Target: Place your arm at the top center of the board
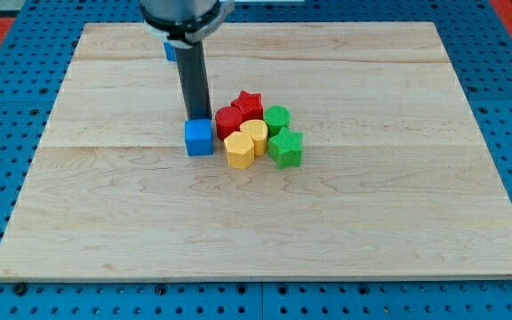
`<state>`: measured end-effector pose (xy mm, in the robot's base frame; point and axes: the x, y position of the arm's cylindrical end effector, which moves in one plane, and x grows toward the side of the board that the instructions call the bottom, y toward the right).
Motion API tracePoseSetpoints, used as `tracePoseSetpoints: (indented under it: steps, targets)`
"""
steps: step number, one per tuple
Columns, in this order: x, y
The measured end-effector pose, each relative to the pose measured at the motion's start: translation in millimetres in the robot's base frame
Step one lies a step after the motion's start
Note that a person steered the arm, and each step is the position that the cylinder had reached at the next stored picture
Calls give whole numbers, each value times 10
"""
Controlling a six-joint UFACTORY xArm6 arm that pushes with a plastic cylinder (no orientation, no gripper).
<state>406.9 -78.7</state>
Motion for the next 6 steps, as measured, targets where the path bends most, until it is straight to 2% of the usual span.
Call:
tracePoseSetpoints:
  steps: [1, 2, 3, 4, 5, 6]
  targets:
    - [-316, -418]
    - [-1380, -274]
    - [-2148, -216]
    - [-2103, -512]
    - [-2078, -36]
    - [-1825, -34]
